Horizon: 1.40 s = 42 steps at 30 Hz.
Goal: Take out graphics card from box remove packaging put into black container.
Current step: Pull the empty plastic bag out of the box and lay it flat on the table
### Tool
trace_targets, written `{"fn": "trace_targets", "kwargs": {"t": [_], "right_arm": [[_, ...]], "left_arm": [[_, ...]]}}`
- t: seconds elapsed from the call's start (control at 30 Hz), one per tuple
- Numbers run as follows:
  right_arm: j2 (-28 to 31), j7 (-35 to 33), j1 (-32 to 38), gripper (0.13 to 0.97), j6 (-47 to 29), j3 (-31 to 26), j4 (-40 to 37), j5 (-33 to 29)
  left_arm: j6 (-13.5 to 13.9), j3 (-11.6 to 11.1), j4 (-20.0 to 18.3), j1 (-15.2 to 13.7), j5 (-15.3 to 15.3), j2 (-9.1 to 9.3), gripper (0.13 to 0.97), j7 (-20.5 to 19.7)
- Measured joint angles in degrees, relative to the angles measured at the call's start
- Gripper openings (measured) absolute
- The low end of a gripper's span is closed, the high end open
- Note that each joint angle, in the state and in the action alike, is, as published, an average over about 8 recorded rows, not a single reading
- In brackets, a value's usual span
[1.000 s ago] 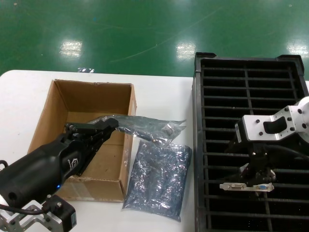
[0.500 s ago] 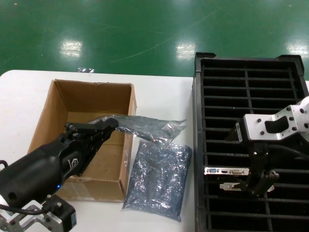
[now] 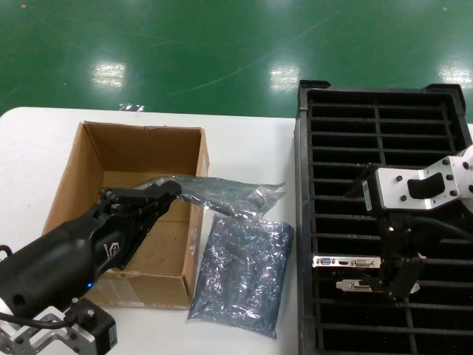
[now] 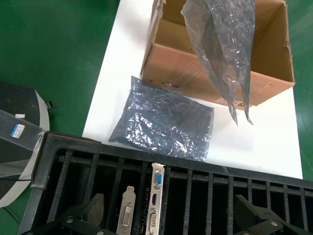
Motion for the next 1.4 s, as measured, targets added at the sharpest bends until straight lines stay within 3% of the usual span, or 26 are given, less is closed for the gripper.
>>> {"fn": "trace_targets", "kwargs": {"t": [0.17, 0.33, 0.5, 0.6, 0.77, 0.97, 1.2, 1.3, 1.4], "right_arm": [[0.0, 0.0, 0.0, 0.91, 0.0, 0.0, 0.0, 0.0], [0.0, 0.0, 0.0, 0.951, 0.0, 0.0, 0.0, 0.0], [0.0, 0.0, 0.0, 0.961, 0.1, -0.1, 0.0, 0.1], [0.1, 0.0, 0.1, 0.964, 0.1, -0.1, 0.0, 0.1], [0.1, 0.0, 0.1, 0.966, 0.1, -0.1, 0.0, 0.1], [0.1, 0.1, 0.1, 0.966, 0.1, -0.2, 0.0, 0.1], [0.1, 0.1, 0.1, 0.966, 0.1, -0.2, 0.0, 0.1], [0.1, 0.1, 0.1, 0.966, 0.1, -0.2, 0.0, 0.1], [0.1, 0.1, 0.1, 0.966, 0.2, -0.2, 0.0, 0.1]], "left_arm": [[0.0, 0.1, 0.0, 0.0, 0.2, -0.06, 0.139, -0.4], [0.2, 0.8, -0.7, 0.1, 1.4, -0.35, 0.139, -3.4], [0.5, 2.5, -1.7, 0.0, 1.8, -0.41, 0.139, -10.7], [-0.3, 5.3, -2.1, -0.9, -0.5, -1.0, 0.139, -17.3], [-5.2, 13.9, -2.4, -3.7, -8.8, -3.67, 0.139, -29.1], [-16.4, 27.1, -2.5, -7.0, -21.5, -6.96, 0.139, -38.0], [-31.3, 39.7, -2.1, -10.3, -36.7, -8.59, 0.139, -37.0], [-37.2, 43.4, -0.7, -12.4, -43.6, -8.3, 0.139, -34.2], [-41.1, 45.8, 1.7, -14.6, -49.5, -7.11, 0.139, -31.2]]}}
